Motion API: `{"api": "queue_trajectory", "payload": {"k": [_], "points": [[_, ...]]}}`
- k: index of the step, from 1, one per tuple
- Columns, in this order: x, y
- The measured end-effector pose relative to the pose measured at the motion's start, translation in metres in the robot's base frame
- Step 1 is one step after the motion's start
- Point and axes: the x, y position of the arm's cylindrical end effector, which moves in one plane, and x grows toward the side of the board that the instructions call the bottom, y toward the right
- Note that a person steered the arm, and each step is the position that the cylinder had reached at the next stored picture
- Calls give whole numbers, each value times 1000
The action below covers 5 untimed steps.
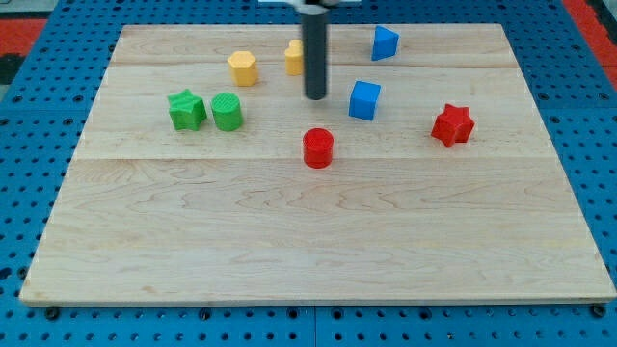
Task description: Push blue cube along with yellow heart towards top center
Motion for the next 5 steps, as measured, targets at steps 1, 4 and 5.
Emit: {"api": "queue_trajectory", "payload": {"k": [1, 4, 5], "points": [[-25, 48], [-27, -42], [12, -24]]}}
